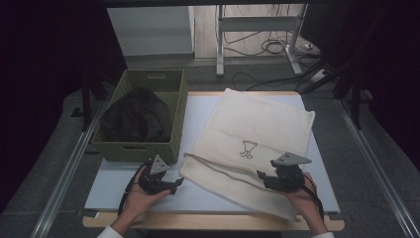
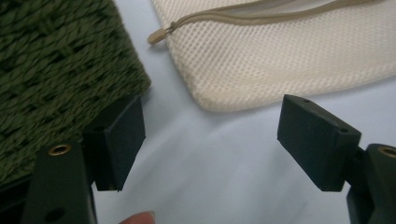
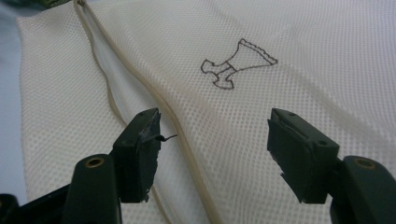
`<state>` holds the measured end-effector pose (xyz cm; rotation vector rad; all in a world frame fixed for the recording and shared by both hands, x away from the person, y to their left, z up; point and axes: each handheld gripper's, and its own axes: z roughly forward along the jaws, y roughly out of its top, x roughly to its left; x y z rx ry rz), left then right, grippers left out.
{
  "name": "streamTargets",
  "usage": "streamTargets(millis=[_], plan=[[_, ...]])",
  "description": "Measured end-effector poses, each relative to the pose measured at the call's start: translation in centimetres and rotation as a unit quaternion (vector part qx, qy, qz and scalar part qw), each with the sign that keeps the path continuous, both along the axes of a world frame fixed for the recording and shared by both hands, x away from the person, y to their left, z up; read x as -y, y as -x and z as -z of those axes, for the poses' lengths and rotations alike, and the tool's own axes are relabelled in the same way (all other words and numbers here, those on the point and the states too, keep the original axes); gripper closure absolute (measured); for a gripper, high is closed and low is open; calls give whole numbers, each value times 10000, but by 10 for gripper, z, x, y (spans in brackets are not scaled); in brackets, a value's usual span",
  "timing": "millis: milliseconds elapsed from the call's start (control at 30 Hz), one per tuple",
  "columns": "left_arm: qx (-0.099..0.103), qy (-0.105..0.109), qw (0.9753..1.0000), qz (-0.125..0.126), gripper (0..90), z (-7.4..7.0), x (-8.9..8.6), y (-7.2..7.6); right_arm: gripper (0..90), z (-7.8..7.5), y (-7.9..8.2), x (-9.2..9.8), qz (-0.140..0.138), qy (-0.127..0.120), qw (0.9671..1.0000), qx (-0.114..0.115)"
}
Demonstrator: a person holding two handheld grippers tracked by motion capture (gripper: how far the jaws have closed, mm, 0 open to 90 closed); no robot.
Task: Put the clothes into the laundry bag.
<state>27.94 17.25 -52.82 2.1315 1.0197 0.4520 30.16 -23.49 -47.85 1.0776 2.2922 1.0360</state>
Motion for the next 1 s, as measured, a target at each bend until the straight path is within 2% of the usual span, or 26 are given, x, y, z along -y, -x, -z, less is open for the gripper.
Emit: streamTargets(millis=[67, 200, 467, 667, 700, 767, 833, 867, 900, 933, 1000], plan=[[21, 10, 10000, -23, 233, 0, -2, 0, 371, -2, -4, -7, -52, 49, 10000, -60], [53, 65, 10000, -48, 232, -2, -2, 1, 376, -3, -11, -19, -170, 324, 9992, -130], [73, 62, 9999, 49, 231, -2, 2, 0, 390, -7, -21, -40, -353, 419, 9980, -299], [101, 113, 9999, 12, 233, -3, 1, 0, 401, -16, -34, -58, -409, 338, 9979, -375], [177, 76, 9998, 55, 239, -3, 1, 1, 404, -19, -39, -68, -483, 433, 9971, -410], [252, 84, 9996, 81, 240, -4, 1, 3, 406, -21, -43, -75, -554, 479, 9966, -373], [273, 115, 9995, 79, 239, -5, 0, 5, 422, -18, -45, -78, -521, 265, 9977, -346], [271, 125, 9995, 88, 239, -6, 0, 5, 420, -14, -48, -80, -578, 275, 9969, -468], [268, 113, 9995, 88, 239, -5, 0, 5, 419, -11, -48, -82, -616, 408, 9957, -560], [253, 129, 9996, 70, 239, -5, 0, 5, 419, -8, -48, -83, -620, 507, 9953, -538], [223, 137, 9996, 64, 239, -5, -1, 5, 420, -4, -48, -83, -641, 517, 9947, -613]])
